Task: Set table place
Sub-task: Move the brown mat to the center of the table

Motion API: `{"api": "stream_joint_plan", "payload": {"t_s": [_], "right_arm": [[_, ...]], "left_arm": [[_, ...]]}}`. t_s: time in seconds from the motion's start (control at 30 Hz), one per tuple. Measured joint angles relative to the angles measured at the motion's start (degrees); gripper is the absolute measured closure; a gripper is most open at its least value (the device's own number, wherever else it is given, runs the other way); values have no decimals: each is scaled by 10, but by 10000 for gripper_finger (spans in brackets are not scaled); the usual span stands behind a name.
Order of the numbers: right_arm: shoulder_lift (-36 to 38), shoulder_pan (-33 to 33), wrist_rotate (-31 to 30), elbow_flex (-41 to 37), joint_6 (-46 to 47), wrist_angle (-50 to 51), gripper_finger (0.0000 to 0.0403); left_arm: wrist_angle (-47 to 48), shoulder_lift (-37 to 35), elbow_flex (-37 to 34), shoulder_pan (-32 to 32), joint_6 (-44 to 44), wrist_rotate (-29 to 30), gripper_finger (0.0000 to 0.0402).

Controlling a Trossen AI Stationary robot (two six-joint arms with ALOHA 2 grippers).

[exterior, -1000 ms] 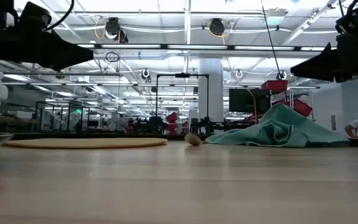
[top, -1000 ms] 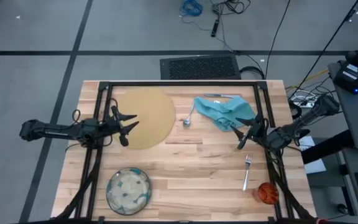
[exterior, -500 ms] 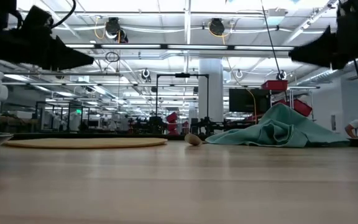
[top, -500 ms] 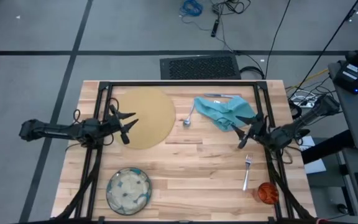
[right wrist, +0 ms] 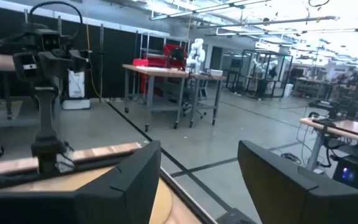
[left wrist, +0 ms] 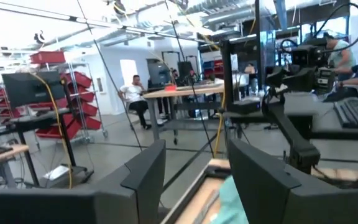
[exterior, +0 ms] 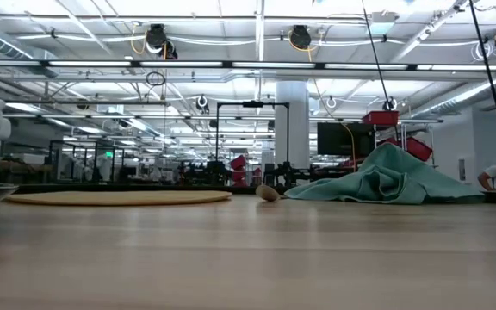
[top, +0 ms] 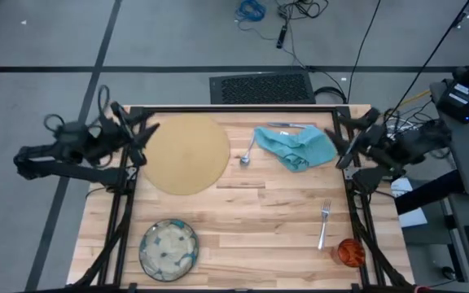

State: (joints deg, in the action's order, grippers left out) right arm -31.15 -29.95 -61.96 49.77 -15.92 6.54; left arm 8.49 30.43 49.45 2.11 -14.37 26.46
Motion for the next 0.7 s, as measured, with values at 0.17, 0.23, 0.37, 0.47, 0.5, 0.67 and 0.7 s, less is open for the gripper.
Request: {"api": "stream_joint_plan", "payload": {"t_s": [0.17, 0.23, 0.37, 0.47, 0.5, 0.67, 0.7], "right_arm": [[-48, 0, 5, 109, -11, 33, 195], [-69, 0, 4, 148, -19, 49, 195], [-117, 6, 2, 230, -22, 105, 195], [-156, 31, -2, 284, -17, 148, 195], [-169, 41, -7, 299, -5, 172, 195], [-221, 95, 32, 333, 152, 361, 195], [-229, 107, 44, 333, 193, 405, 195]], "left_arm": [[37, 91, 134, 0, -1, 0, 239], [71, 127, 187, 0, -1, 12, 239], [159, 197, 287, -8, 0, 57, 239], [196, 250, 344, -26, 5, 75, 239], [212, 265, 358, -31, 12, 77, 239], [314, 320, 370, -48, 52, 76, 239], [339, 329, 367, -48, 61, 85, 239]]}}
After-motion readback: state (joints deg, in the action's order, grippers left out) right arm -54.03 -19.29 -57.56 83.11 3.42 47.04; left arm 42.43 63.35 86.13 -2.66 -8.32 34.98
